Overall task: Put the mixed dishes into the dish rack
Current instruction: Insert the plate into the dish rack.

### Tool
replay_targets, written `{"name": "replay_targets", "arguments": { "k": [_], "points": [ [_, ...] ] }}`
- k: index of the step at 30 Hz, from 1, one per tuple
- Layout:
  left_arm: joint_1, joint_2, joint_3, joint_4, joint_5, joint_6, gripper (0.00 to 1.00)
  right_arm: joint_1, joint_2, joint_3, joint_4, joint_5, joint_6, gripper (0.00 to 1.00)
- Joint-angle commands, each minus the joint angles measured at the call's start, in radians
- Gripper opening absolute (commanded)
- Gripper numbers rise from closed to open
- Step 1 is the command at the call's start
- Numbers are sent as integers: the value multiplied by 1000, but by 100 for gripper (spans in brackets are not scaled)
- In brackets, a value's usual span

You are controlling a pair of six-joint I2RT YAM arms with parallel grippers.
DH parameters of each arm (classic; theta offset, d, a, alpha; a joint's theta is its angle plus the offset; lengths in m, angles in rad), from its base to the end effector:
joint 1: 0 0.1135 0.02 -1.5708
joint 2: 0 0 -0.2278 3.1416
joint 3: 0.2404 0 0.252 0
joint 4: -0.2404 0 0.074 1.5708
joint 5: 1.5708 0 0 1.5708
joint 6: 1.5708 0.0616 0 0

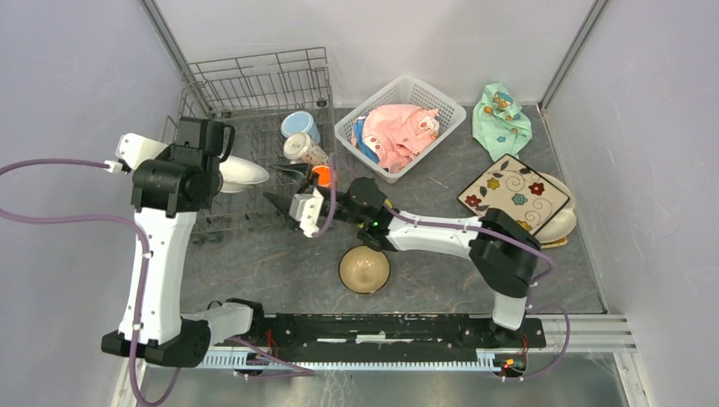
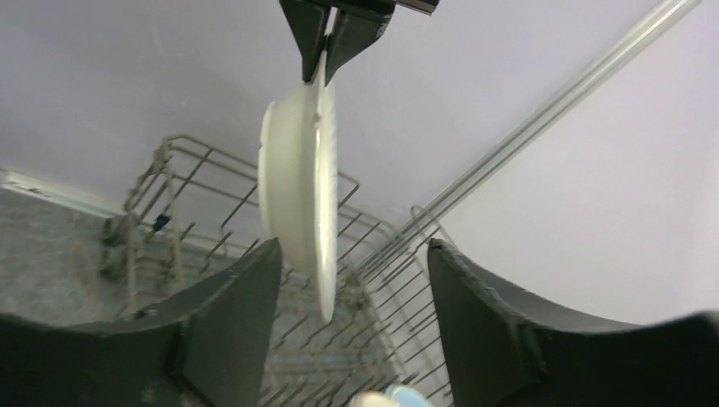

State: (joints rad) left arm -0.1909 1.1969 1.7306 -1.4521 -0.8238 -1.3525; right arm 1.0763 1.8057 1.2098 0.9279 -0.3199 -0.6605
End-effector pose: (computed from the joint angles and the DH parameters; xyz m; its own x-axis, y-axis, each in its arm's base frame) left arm 0.1925 0.0088 0.4097 0.1321 -0.7011 -0.7007 -0.8285 0.3100 -0.4664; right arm 0.1892 0.3916 0.2905 0.7213 0.1107 -0.6837 -0.6763 0.3251 -0.6609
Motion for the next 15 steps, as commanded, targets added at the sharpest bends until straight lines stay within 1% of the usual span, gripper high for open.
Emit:
{"name": "replay_targets", "arguments": {
  "k": [1, 3, 7, 9, 11, 13, 15],
  "points": [
    [5, -77, 18, 101, -42, -21, 2, 19, 97, 168, -10, 3, -86, 64],
    [5, -85, 19, 103, -40, -12, 2, 27, 138, 232, -31, 3, -73, 60],
    [5, -96, 16, 107, -39, -12, 2, 56, 221, 355, -173, 4, -121, 58],
    [5, -102, 9, 109, -38, -15, 2, 66, 252, 387, -179, 17, -112, 58],
    [5, -109, -5, 118, -33, -16, 2, 65, 288, 445, -205, 20, -84, 55],
    [5, -111, -18, 127, -31, -17, 2, 66, 320, 493, -226, 35, -74, 50],
    [5, -110, -28, 131, -25, -16, 2, 66, 343, 521, -231, 35, -62, 40]
  ]
}}
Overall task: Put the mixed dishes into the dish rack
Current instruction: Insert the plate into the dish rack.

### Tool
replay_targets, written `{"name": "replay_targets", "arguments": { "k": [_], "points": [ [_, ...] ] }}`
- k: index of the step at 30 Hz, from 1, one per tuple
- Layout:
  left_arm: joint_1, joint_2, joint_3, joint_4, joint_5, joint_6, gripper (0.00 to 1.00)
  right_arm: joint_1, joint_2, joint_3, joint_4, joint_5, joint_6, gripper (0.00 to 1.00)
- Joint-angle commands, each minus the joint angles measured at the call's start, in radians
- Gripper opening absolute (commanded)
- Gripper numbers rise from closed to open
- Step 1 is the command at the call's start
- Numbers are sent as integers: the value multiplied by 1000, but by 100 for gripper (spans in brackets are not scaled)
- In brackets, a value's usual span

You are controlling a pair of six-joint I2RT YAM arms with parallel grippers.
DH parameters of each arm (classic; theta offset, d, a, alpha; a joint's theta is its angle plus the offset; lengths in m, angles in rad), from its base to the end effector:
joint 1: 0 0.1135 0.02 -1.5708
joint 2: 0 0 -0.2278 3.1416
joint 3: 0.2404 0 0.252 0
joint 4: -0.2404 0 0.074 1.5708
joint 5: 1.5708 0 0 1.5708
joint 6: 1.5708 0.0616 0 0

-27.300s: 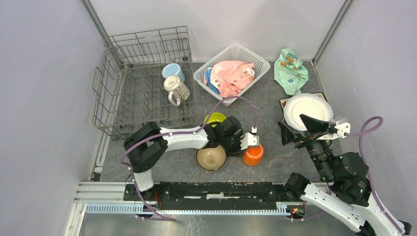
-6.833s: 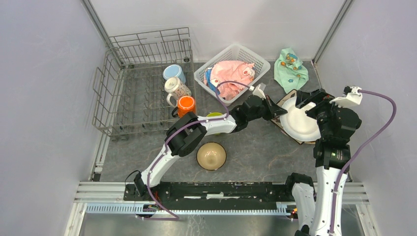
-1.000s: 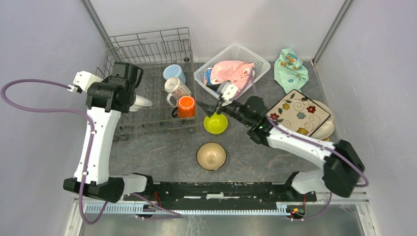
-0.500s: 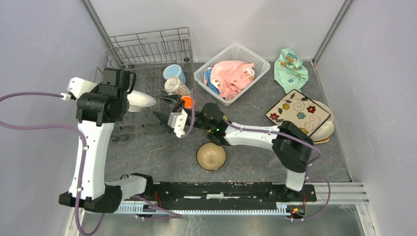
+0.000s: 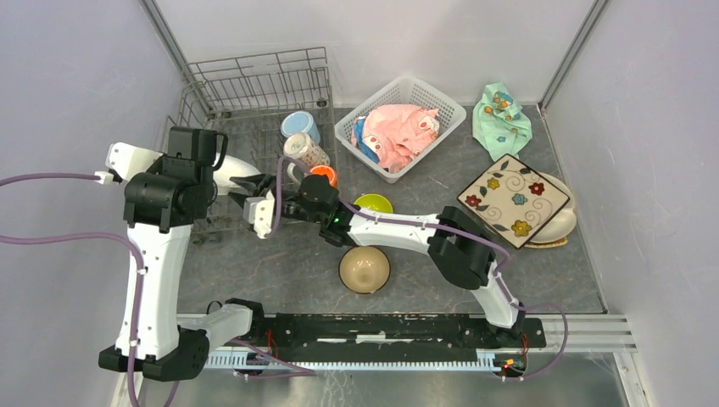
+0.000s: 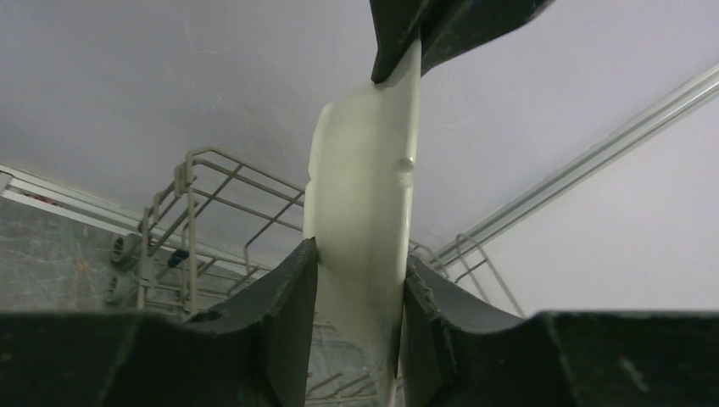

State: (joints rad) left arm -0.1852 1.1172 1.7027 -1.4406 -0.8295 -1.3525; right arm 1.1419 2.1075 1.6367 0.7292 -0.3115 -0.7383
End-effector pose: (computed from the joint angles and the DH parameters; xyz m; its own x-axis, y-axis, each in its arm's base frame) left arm 0.1724 0.0139 0.4163 0.1824 -0.7049 -0.6855 -0.8002 0.2987 -0.5200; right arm 0.1949 0.4717 0.2856 0.7441 0.0868 -0.6623 -0.6599 0.2499 -0.7086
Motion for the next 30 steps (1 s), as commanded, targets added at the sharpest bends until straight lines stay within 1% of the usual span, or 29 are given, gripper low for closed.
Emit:
{"name": "replay_targets", "arguments": {
  "k": [1, 3, 5, 7, 10, 15, 17, 18, 19, 20, 21, 24, 25, 26, 29, 30],
  "points": [
    [0, -30, -5, 120, -18, -16, 2, 1, 51, 103, -28, 23, 30, 35],
    [0, -30, -13, 123, -17, -17, 2, 2, 68, 111, -14, 15, 55, 27],
    [0, -31, -24, 128, -20, -19, 2, 1, 78, 112, 4, 24, 71, 16],
    [0, -33, -36, 130, -36, -17, 2, 2, 84, 106, 25, 44, 82, 1],
    [0, -34, -55, 130, -72, -29, 2, 1, 88, 96, 71, 69, 114, 0],
    [0, -32, -88, 138, -114, -40, 2, -13, 89, 71, 180, 74, 250, 0],
    [0, -30, -99, 136, -122, -50, 2, -14, 90, 58, 213, 84, 280, 0],
    [0, -28, -101, 129, -123, -64, 2, -13, 88, 44, 233, 78, 285, 0],
    [0, -27, -102, 125, -123, -71, 2, -12, 83, 25, 269, 79, 287, 11],
    [0, -24, -102, 123, -124, -72, 2, -12, 78, -1, 300, 95, 290, 24],
    [0, -20, -98, 116, -127, -76, 2, -12, 71, -21, 319, 117, 287, 30],
    [0, -8, -82, 94, -145, -87, 2, -13, 42, -75, 370, 170, 251, 33],
    [0, -6, -81, 94, -147, -85, 2, -13, 34, -84, 378, 173, 241, 37],
    [0, -5, -81, 95, -146, -85, 2, -12, 29, -85, 372, 167, 234, 38],
    [0, -4, -84, 108, -132, -72, 2, -13, 33, -45, 282, 123, 214, 40],
    [0, -4, -84, 113, -128, -65, 2, -13, 34, -45, 273, 114, 209, 44]
  ]
}}
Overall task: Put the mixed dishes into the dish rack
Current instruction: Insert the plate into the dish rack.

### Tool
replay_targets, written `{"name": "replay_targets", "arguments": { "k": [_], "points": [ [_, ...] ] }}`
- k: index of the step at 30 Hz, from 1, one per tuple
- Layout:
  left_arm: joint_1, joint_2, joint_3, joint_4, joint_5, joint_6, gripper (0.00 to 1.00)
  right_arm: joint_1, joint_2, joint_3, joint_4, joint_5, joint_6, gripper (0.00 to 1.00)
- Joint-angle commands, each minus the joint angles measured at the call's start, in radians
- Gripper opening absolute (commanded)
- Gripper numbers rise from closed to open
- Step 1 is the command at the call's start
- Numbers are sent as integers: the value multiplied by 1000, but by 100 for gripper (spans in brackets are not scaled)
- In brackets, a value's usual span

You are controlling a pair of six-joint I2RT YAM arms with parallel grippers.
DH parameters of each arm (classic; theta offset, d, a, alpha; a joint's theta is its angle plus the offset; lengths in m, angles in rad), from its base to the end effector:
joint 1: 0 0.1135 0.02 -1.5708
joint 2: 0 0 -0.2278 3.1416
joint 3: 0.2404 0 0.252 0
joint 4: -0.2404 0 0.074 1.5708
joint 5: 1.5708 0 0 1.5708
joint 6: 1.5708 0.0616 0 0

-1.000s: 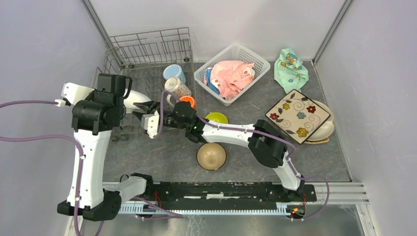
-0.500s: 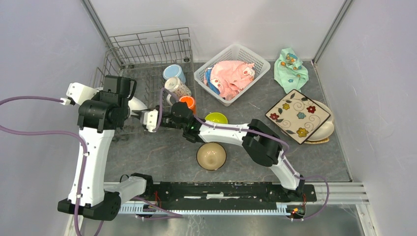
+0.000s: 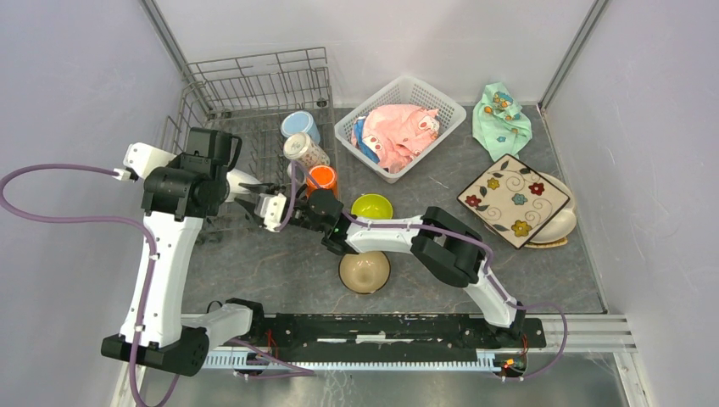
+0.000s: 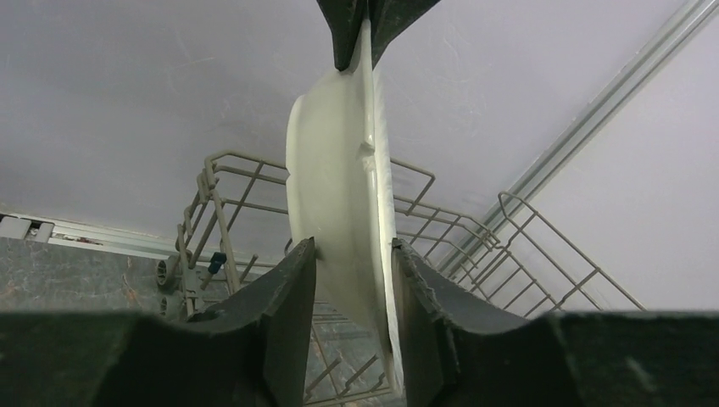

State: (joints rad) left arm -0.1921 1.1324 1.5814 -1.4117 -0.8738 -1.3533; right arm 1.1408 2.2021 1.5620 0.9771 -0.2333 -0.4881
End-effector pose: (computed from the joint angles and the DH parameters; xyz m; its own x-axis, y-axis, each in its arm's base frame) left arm 0.1883 0.0115 0.3869 0.1263 -0.6631 -0.7378 -0.8530 0.3070 -0.4220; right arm 0.2009 0.4722 0.2436 0.5791 0.1683 -0.7977 -0.7968 0.3240 -0.5101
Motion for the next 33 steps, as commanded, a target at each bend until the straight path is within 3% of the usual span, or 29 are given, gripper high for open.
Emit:
{"name": "replay_targets", "arguments": {
  "k": [1, 5, 8, 9, 15, 20, 24, 30, 33],
  "points": [
    [6, -18, 37, 89, -84, -58, 2, -12, -63, 23, 27, 29, -43, 47],
    [6, -15, 21, 103, -106, -40, 2, -12, -68, 11, 12, 13, -62, 49],
    [6, -10, 23, 111, -101, -27, 2, -18, -90, 4, -24, -6, -104, 32],
    [6, -8, 22, 118, -94, -21, 2, -22, -95, 7, -35, -10, -108, 30],
    [6, -5, 18, 130, -73, -9, 2, -31, -72, 48, -60, -30, -93, 37],
    [6, 2, 8, 132, -79, -1, 2, -30, -40, 86, -55, -26, -79, 34],
    [6, 12, -3, 133, -107, 9, 2, -36, -62, 64, -38, -33, -65, 46],
    [6, 23, 0, 140, -101, 20, 2, -46, -75, 46, -38, -53, -53, 36],
    [6, 24, 4, 144, -84, 20, 2, -46, -49, 72, -80, -56, -58, 40]
  ]
}}
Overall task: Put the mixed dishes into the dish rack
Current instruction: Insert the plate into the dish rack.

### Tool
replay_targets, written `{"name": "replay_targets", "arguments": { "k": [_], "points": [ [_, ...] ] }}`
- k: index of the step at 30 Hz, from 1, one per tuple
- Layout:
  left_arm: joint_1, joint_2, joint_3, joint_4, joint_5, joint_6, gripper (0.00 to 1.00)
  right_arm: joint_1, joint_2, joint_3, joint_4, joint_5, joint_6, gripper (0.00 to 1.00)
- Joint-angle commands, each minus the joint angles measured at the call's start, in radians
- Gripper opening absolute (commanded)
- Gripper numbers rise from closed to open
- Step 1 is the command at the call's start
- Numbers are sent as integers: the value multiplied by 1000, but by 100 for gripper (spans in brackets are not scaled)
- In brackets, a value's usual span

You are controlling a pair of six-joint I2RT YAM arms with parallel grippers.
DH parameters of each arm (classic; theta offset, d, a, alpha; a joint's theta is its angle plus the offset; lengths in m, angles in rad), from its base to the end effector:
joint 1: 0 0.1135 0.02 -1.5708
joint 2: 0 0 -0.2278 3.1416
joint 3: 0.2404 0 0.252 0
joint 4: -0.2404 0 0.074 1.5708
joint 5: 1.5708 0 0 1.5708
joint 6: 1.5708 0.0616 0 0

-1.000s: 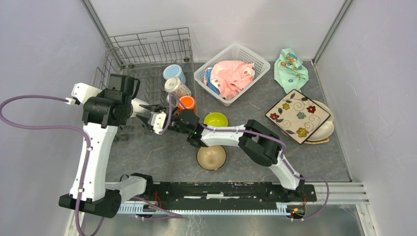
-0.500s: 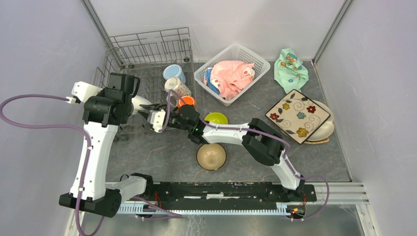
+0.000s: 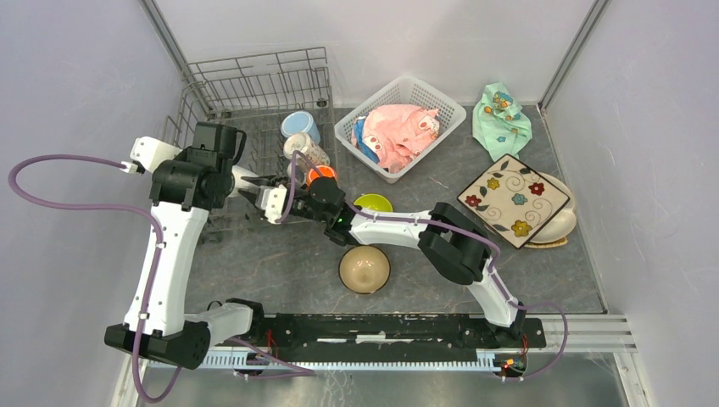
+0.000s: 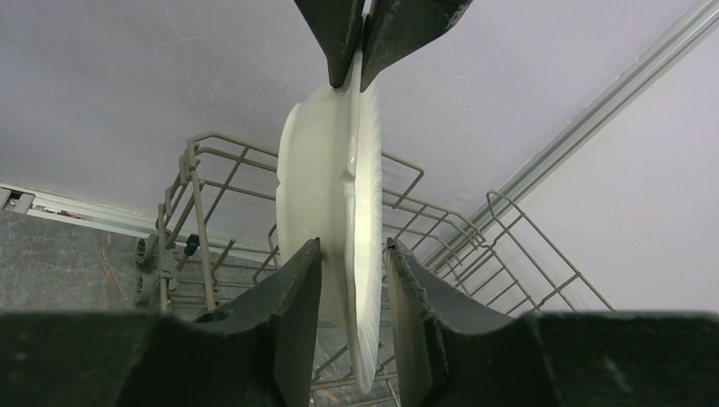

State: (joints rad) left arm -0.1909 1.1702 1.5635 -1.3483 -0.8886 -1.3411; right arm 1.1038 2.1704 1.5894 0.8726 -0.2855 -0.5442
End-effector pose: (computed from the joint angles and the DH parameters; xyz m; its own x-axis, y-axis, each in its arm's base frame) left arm 0.2049 0.0091 0.3804 0.1296 -0.6504 -0.7485 -0.8534 0.3111 -0.4182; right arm 0.2157 0.4664 0.2556 0.6172 0.1207 -0.7775 -0.7699 0.2964 -0.5651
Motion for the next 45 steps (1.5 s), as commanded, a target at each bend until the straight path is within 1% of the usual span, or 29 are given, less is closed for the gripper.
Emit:
{"name": "replay_targets", "arguments": {
  "k": [1, 2, 5, 6, 10, 11, 12, 14, 16, 17, 23, 25, 26, 28, 29, 31, 32, 34, 37, 40, 43, 45],
  "points": [
    [5, -12, 23, 82, -65, 7, 2, -10, -8, 62, 4, -7, -2, 40],
    [5, -10, 24, 81, -63, 9, 2, -10, 2, 72, -5, -9, -2, 35],
    [5, -3, 25, 80, -54, 8, 2, -9, 15, 83, -4, -4, 7, 1],
    [5, -3, 24, 81, -54, 8, 2, -8, 17, 83, 2, 3, 11, 0],
    [5, 3, 26, 81, -65, 7, 2, -9, 12, 77, 54, 15, 48, 0],
    [5, 3, 26, 81, -65, 7, 5, -10, 9, 77, 67, 17, 59, 0],
    [5, 2, 27, 82, -69, 5, 8, -12, 7, 76, 82, 16, 70, 0],
    [5, -1, 26, 83, -83, 5, 20, -16, 5, 80, 102, 12, 88, 0],
    [5, -6, 29, 83, -101, 7, 32, -24, 11, 98, 95, -46, 121, 0],
    [5, -9, 32, 84, -110, 10, 35, -29, 15, 109, 91, -69, 134, 0],
    [5, -27, 50, 82, -154, 30, 44, -38, 21, 110, 163, -79, 201, 0],
    [5, -32, 50, 84, -161, 37, 49, -39, 28, 130, 161, -80, 207, 0],
    [5, -33, 52, 89, -166, 46, 53, -41, 30, 140, 160, -82, 213, 0],
    [5, -39, 46, 116, -186, 84, 59, -45, 38, 166, 160, -82, 235, 0],
    [5, -44, 42, 140, -195, 122, 61, -48, 43, 179, 160, -84, 252, 0],
    [5, -72, 25, 233, -185, 242, 70, -53, 51, 205, 157, -86, 289, 0],
    [5, -92, 12, 302, -163, 363, 75, -55, 57, 221, 154, -82, 308, 0],
    [4, -147, -33, 460, -100, 531, 87, -59, 64, 250, 142, -79, 347, 0],
    [4, -225, -97, 625, -37, 666, 99, -66, 77, 276, 147, -81, 407, 0],
    [4, -286, -156, 753, -23, 758, 100, -74, 91, 297, 165, -83, 478, 0],
    [4, -311, -183, 827, -3, 858, 100, -81, 104, 317, 178, -86, 522, 0],
    [4, -314, -185, 860, 45, 924, 100, -86, 118, 336, 192, -82, 556, 0]
  ]
}}
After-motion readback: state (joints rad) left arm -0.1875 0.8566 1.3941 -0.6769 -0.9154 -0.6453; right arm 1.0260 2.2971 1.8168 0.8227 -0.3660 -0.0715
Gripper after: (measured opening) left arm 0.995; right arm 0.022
